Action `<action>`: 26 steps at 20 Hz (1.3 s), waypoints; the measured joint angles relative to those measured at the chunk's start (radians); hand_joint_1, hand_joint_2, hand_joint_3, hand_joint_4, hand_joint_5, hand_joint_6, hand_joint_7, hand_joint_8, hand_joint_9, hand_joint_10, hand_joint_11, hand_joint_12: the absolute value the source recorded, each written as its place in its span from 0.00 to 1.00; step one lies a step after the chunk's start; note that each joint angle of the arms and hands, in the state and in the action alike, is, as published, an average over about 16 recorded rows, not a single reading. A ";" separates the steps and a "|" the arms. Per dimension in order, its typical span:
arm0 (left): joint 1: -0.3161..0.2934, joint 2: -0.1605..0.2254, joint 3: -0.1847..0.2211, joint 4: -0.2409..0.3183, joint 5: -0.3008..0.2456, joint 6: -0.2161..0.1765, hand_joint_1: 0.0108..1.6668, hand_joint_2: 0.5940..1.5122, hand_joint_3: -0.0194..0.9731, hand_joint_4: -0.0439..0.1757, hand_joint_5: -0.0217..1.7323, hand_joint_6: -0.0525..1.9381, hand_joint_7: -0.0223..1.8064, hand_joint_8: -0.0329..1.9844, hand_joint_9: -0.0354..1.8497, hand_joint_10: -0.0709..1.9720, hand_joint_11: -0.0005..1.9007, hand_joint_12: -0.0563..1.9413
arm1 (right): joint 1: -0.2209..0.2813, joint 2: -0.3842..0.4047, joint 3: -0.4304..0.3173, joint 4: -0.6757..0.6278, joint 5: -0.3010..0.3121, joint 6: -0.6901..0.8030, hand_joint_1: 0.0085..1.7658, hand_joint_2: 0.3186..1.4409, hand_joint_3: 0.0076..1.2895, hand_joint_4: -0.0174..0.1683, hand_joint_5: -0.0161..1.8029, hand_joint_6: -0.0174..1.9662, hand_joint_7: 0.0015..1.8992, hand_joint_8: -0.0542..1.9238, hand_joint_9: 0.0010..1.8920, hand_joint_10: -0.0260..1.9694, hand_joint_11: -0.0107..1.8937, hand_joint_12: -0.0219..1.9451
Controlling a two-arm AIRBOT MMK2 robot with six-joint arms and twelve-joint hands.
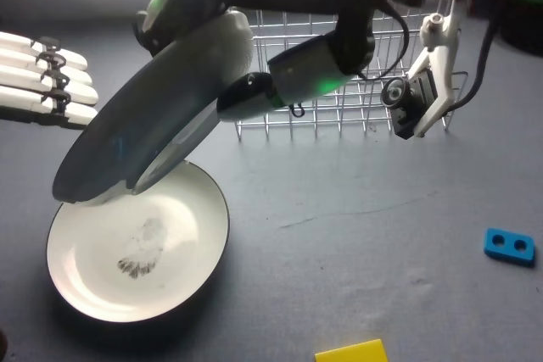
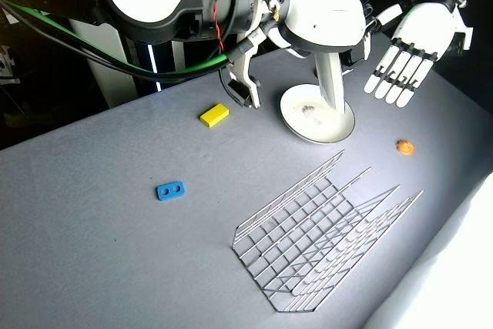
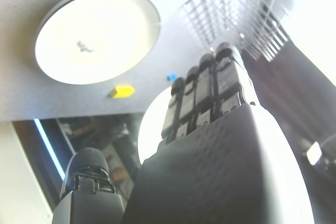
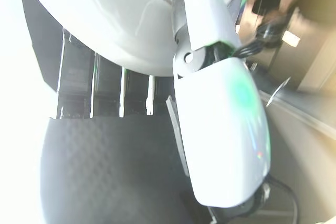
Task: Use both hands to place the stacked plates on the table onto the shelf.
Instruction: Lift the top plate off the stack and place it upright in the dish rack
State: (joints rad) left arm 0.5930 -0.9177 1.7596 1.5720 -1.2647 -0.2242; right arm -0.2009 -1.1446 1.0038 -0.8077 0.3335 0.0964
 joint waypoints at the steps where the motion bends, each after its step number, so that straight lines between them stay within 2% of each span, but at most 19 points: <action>1: 0.003 -0.002 -0.001 0.002 0.000 0.003 0.00 0.54 0.04 0.21 0.02 0.04 0.02 0.01 0.03 0.04 0.01 0.03 | 0.009 0.006 0.005 0.011 0.001 0.036 0.75 0.65 0.00 0.08 0.47 0.58 0.49 0.54 0.48 0.62 0.41 0.70; 6: 0.038 -0.014 -0.004 0.009 0.002 0.019 0.00 0.54 0.04 0.21 0.02 0.04 0.02 0.01 0.03 0.04 0.01 0.03 | 0.043 0.029 0.025 0.108 -0.039 0.141 0.75 0.65 0.00 0.07 0.46 0.59 0.48 0.55 0.47 0.63 0.40 0.71; 12: 0.100 -0.032 -0.008 0.010 0.018 0.047 0.00 0.54 0.04 0.21 0.02 0.04 0.02 0.01 0.03 0.04 0.01 0.03 | 0.062 0.052 0.066 0.247 -0.097 0.178 0.76 0.65 0.00 0.06 0.46 0.58 0.48 0.55 0.47 0.63 0.40 0.71; 17: 0.151 -0.047 -0.008 0.006 0.040 0.067 0.00 0.54 0.04 0.21 0.02 0.04 0.02 0.01 0.03 0.04 0.01 0.03 | 0.056 0.058 0.123 0.313 -0.126 0.183 0.76 0.65 0.00 0.05 0.46 0.58 0.48 0.54 0.47 0.63 0.39 0.71; 26: 0.212 -0.067 -0.003 -0.002 0.079 0.090 0.00 0.53 0.04 0.21 0.02 0.04 0.02 0.01 0.03 0.04 0.01 0.03 | 0.013 0.038 0.256 0.347 -0.131 0.181 0.76 0.65 0.00 0.05 0.46 0.57 0.48 0.54 0.47 0.63 0.39 0.71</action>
State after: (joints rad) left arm 0.8054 -0.9852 1.7566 1.5704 -1.1860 -0.1345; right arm -0.1879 -1.1061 1.2594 -0.4608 0.2028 0.2770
